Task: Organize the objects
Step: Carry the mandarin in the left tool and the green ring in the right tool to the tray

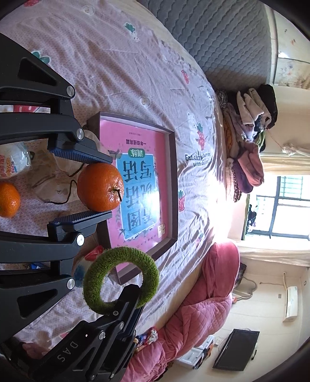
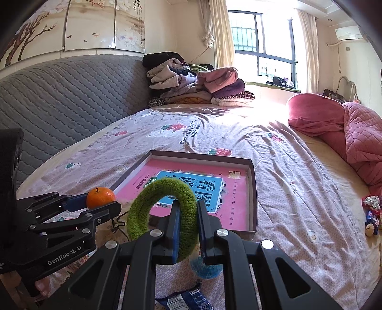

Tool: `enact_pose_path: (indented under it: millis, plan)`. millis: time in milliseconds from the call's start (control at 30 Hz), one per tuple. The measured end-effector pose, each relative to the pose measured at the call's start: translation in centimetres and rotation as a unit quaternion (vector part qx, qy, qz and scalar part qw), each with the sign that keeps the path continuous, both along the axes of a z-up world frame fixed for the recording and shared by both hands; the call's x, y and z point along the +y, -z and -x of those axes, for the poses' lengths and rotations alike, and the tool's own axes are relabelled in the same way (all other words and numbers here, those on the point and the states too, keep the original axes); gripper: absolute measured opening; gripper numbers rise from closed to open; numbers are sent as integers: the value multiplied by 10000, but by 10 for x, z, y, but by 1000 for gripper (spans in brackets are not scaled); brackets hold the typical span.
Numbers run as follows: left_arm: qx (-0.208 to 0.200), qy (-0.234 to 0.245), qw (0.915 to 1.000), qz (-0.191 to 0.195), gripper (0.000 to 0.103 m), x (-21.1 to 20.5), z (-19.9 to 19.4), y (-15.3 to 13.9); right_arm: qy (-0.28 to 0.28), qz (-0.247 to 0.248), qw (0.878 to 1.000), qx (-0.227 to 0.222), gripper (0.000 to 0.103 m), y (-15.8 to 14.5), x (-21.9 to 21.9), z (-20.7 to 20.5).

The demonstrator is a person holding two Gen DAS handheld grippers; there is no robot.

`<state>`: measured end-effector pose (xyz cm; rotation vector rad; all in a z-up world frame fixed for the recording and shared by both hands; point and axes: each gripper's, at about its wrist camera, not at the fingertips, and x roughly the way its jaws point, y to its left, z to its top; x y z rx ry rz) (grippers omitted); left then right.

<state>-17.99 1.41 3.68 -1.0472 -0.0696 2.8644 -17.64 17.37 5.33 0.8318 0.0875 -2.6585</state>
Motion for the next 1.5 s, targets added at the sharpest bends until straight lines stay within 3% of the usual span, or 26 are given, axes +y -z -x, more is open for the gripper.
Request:
enact_pose_path:
  millis: [767, 1500]
  plan:
    - [-64, -361, 9991, 193, 38, -21, 52, 0, 89, -158, 9998, 127, 14, -3, 4, 38]
    - [-436, -567, 9973, 194, 38, -31, 100, 18, 215, -422, 9988, 82, 14, 10, 2, 75]
